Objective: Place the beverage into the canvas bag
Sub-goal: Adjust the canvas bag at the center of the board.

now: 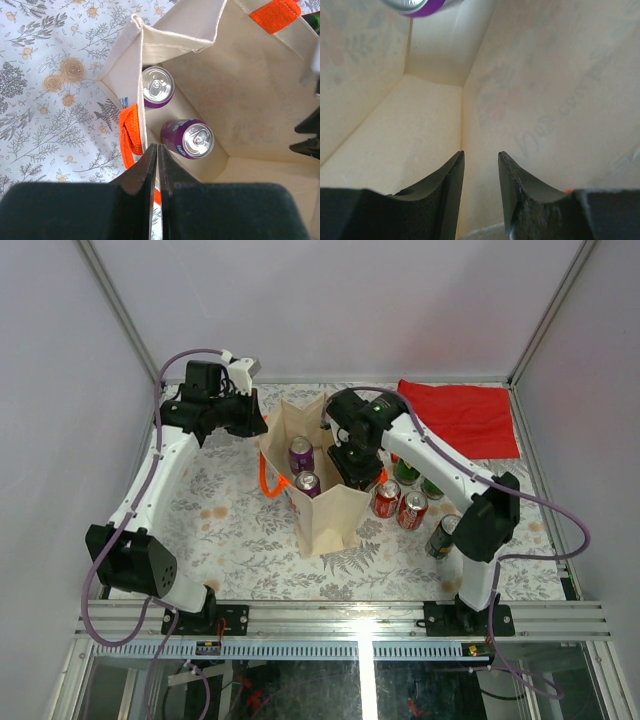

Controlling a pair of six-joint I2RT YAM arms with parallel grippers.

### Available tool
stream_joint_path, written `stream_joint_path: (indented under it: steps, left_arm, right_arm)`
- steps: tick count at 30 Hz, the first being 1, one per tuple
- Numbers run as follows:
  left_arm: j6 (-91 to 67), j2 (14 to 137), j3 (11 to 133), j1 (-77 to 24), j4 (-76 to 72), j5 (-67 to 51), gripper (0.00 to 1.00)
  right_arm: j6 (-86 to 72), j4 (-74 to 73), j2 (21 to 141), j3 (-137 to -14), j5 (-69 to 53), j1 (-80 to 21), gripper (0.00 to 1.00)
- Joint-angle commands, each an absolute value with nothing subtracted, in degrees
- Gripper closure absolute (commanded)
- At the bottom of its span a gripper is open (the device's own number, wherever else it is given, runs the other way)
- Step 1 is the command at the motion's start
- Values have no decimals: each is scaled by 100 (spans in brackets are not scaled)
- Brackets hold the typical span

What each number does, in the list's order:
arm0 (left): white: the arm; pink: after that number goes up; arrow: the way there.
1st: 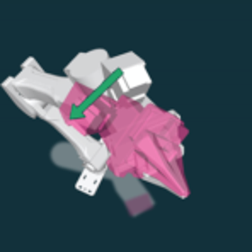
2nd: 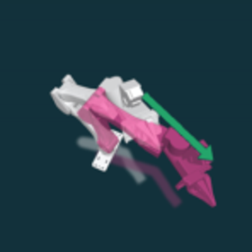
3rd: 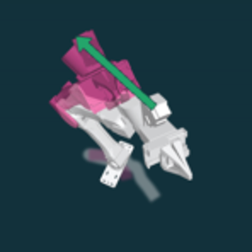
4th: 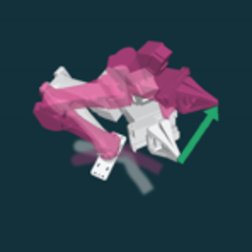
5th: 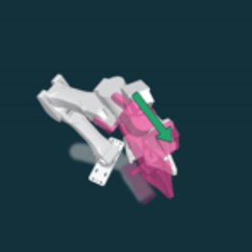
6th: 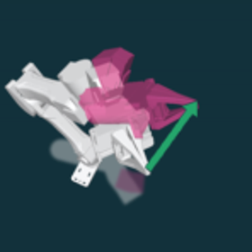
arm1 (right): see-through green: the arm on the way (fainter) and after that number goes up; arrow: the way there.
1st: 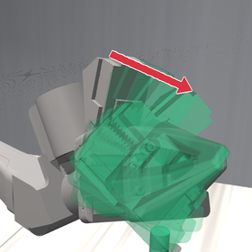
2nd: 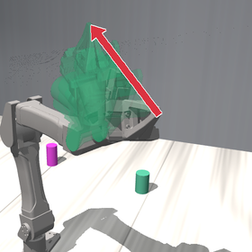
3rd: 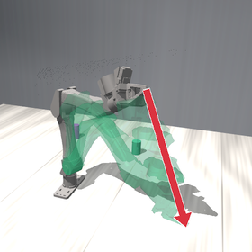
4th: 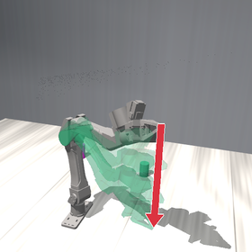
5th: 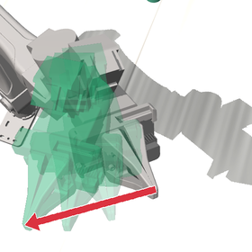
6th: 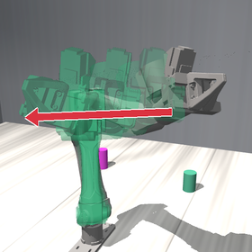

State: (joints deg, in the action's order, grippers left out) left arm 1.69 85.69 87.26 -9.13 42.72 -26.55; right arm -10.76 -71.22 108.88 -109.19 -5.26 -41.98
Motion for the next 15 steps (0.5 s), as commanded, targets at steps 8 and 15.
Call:
stream_joint_path:
  steps: [8,15]
  left_arm:
    - [100,8756,8843,-826,3927,-2627,97]
    - [85,8945,9033,-819,3975,-2661,96]
  right_arm:
    - [-908,-7642,10443,-10486,-669,-4539,64]
    - [-625,-7629,10977,-11411,-453,-4654,60]
